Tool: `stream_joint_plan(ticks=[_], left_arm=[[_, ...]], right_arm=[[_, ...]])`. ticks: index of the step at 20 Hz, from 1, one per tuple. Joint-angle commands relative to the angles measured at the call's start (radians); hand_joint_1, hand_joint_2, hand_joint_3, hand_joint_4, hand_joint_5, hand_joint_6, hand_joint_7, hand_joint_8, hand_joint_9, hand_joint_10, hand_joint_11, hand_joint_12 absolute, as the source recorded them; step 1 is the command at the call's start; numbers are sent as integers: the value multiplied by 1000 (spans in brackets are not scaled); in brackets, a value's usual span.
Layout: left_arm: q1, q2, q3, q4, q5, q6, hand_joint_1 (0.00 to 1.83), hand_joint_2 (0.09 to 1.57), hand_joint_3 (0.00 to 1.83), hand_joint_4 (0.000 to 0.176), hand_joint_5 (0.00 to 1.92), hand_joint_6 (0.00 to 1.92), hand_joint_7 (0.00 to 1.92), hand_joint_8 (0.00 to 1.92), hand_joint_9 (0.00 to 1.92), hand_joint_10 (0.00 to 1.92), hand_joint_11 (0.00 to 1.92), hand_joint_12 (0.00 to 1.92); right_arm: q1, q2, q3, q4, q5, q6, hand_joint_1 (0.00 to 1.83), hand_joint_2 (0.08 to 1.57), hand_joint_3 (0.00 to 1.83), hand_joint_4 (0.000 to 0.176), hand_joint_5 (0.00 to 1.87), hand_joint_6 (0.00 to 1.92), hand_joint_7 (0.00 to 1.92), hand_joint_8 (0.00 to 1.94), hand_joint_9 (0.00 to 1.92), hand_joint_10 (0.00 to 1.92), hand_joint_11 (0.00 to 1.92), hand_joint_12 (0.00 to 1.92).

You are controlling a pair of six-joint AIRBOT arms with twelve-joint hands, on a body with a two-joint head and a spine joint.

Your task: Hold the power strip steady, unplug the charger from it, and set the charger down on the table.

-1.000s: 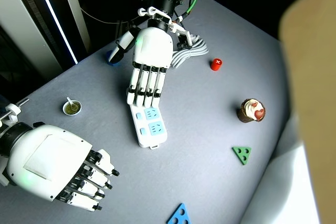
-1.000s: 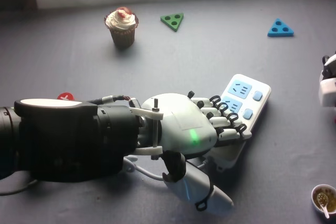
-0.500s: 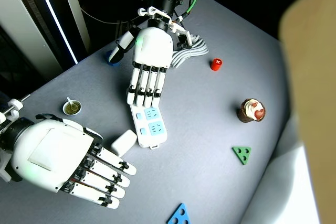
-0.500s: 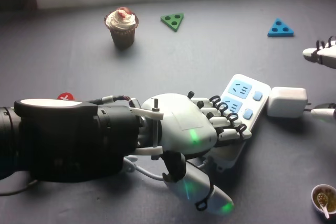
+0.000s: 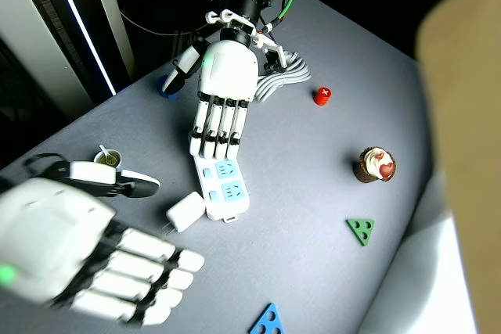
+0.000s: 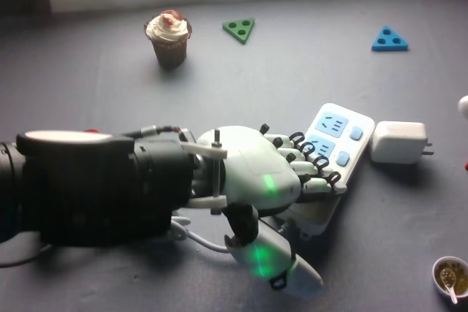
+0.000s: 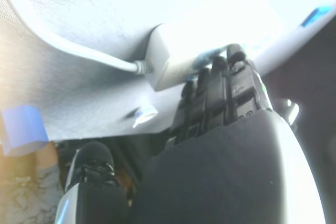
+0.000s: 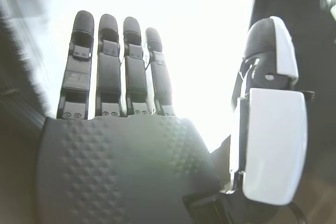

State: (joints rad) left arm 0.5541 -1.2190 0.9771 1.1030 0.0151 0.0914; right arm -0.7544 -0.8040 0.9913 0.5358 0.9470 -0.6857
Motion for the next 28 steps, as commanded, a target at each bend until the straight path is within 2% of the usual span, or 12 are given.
stream_joint_plan(ticks=[1,5,9,13,15,19,23,26,28], left_arm=[[-15,9,-5,1,-25,0,0,1063,0,0,66,5,96,5,88,6,45,160],[-69,35,-19,-6,-21,-1,0,1065,1,0,50,4,77,2,66,2,33,158],[-126,61,-33,-22,-19,-1,0,1065,0,0,65,6,94,7,84,8,42,164],[-186,90,-53,-56,-4,-1,0,1055,0,0,69,6,96,5,91,8,36,163],[-210,102,-60,-70,0,-1,0,1066,1,0,68,9,90,9,84,9,33,162],[-249,130,-77,-86,4,-1,0,1060,0,0,67,7,86,5,79,5,31,163],[-285,151,-79,-90,5,-1,0,1058,0,0,60,1,84,2,76,1,30,164],[-296,159,-79,-87,-4,0,0,1069,3,0,56,3,85,3,79,2,27,164],[-297,163,-83,-87,-11,0,0,1058,0,0,75,10,101,8,97,9,51,174]], right_arm=[[-8,18,5,-41,147,48,627,982,3,0,306,3,370,7,350,6,206,340],[-46,43,1,-85,174,110,648,986,3,0,315,4,364,1,341,1,193,333],[-66,58,-7,-92,184,109,663,989,3,0,303,0,372,4,355,6,209,343],[-140,70,-23,-195,267,96,634,995,4,0,312,4,377,3,362,4,213,354],[-161,79,-28,-216,269,95,619,997,3,0,317,5,379,3,367,5,222,359],[-200,106,-48,-310,268,51,666,987,1,0,354,3,409,2,394,3,237,387],[-205,131,-54,-374,273,-62,654,999,4,0,328,0,396,0,385,0,223,395],[-210,158,-66,-544,261,-93,657,987,0,0,343,8,412,8,402,7,242,403],[-208,175,-79,-593,254,-108,632,999,3,0,336,3,395,0,382,0,222,396]])
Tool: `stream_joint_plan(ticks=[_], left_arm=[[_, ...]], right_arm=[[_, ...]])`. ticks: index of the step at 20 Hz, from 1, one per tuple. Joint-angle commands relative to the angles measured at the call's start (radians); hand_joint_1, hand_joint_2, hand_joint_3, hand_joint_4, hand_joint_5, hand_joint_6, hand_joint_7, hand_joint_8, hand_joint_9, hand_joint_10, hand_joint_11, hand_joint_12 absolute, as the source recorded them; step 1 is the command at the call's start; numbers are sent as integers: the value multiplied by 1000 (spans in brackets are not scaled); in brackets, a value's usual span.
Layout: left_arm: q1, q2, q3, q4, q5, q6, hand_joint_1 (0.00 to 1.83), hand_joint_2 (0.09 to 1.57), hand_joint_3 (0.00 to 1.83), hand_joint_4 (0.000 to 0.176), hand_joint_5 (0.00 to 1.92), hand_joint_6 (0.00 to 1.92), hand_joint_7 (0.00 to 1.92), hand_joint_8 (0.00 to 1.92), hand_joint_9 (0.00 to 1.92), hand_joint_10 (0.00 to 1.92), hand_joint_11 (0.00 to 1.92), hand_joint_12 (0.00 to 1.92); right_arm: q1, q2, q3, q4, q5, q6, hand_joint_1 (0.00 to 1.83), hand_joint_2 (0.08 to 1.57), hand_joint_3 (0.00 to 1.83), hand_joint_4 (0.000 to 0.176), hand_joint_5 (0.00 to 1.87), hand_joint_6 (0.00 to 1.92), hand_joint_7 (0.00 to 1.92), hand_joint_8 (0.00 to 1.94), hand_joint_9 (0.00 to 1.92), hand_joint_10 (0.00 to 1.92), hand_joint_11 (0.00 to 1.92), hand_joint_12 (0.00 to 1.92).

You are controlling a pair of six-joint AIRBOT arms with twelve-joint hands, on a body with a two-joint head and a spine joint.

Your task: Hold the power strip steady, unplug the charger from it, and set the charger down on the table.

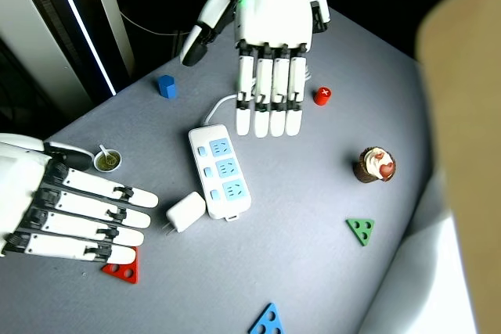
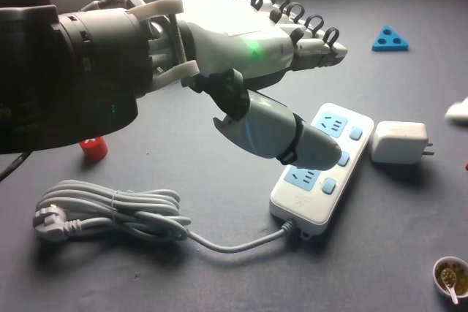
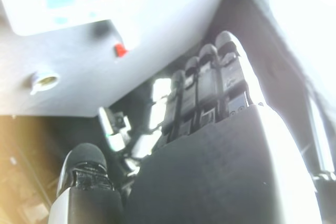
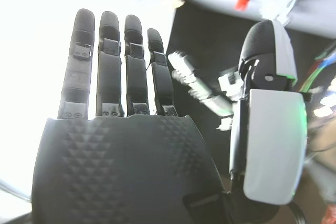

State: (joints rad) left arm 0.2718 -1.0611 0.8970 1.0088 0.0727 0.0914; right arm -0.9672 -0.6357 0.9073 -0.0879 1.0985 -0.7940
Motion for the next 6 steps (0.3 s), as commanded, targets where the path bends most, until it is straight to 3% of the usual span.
stream_joint_plan(ticks=[1,6], left_arm=[[-16,6,-4,7,-71,0,0,1058,0,0,74,8,100,7,96,8,42,171],[-15,9,-18,7,-65,0,0,1072,4,0,40,2,63,2,54,0,2,122]], right_arm=[[9,19,-6,12,80,-27,627,999,3,0,331,0,393,0,380,0,221,397],[12,43,-36,-77,55,-121,639,1008,3,0,327,2,398,2,381,4,220,397]])
